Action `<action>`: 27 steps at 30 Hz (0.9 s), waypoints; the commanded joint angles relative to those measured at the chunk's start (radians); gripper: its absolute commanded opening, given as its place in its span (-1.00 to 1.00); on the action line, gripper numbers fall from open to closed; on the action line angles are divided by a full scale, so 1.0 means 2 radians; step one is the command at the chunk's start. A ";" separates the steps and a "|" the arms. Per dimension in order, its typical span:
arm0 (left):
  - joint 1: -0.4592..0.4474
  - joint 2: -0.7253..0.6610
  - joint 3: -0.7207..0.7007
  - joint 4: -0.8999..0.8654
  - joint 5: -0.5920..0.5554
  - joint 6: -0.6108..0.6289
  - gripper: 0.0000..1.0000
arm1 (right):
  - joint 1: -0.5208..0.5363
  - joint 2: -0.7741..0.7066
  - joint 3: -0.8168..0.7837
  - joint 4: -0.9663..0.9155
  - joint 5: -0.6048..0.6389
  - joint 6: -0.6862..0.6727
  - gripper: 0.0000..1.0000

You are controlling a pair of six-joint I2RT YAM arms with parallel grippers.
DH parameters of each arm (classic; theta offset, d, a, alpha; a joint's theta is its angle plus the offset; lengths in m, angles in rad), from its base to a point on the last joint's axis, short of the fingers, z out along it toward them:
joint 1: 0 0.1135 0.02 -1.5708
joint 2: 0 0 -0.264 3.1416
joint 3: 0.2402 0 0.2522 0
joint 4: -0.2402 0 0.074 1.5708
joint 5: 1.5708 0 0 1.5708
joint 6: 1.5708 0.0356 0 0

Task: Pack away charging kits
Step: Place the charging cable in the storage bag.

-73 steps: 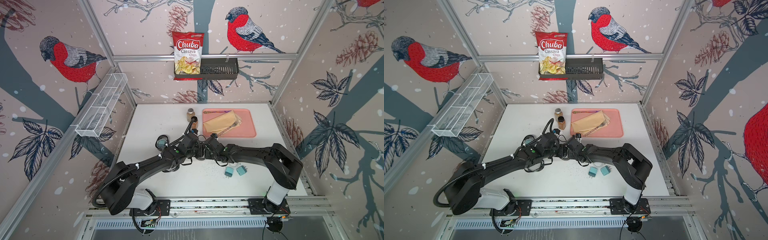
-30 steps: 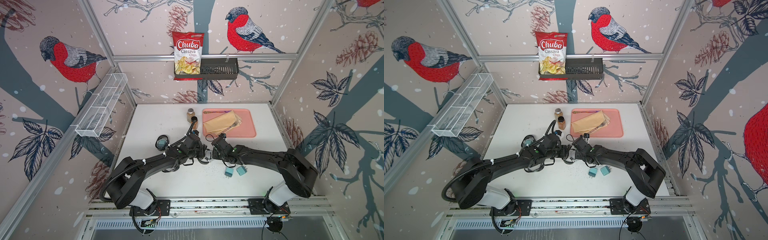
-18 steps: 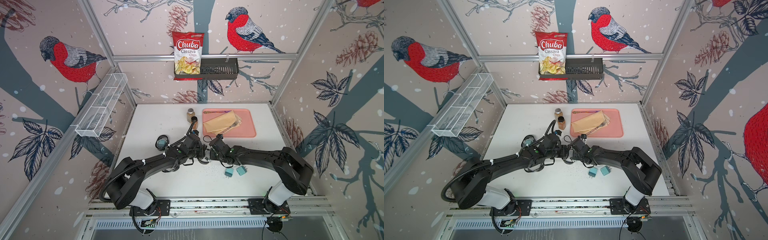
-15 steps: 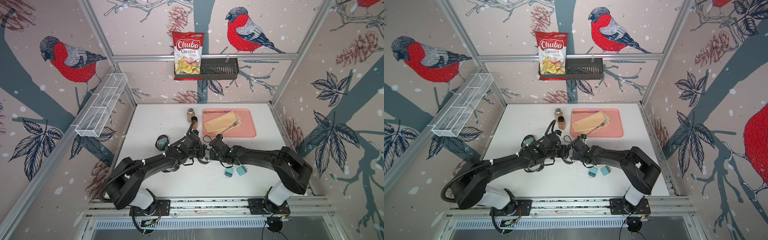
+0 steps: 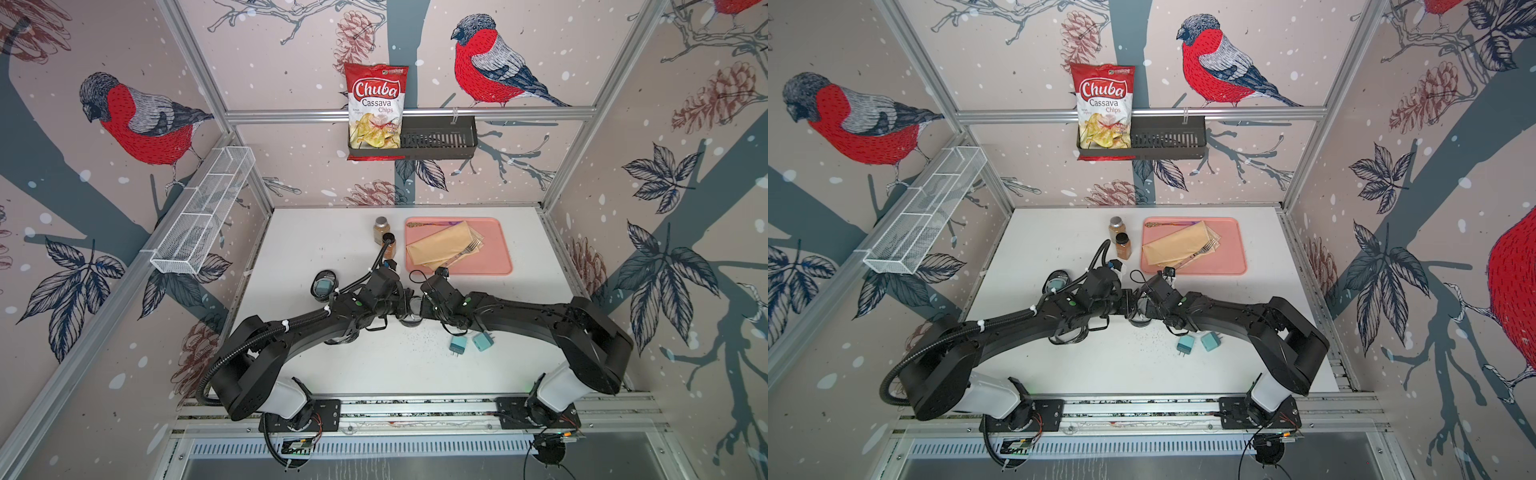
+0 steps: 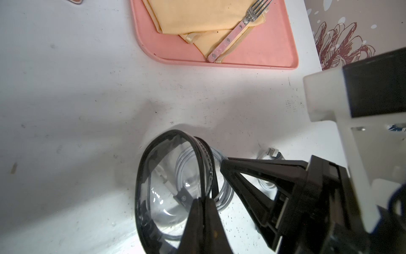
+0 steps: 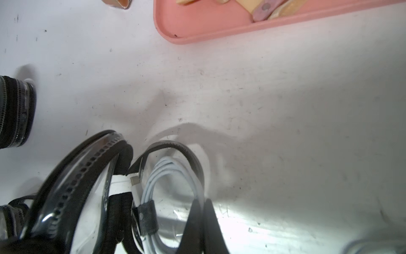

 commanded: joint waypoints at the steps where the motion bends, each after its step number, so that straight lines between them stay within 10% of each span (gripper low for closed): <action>1: -0.001 -0.007 -0.010 0.022 -0.014 -0.023 -1.00 | 0.001 -0.017 -0.010 0.022 0.011 0.024 -1.00; 27: -0.010 -0.037 -0.072 0.130 -0.007 -0.089 -1.00 | 0.021 0.023 0.000 0.070 0.018 0.078 -1.00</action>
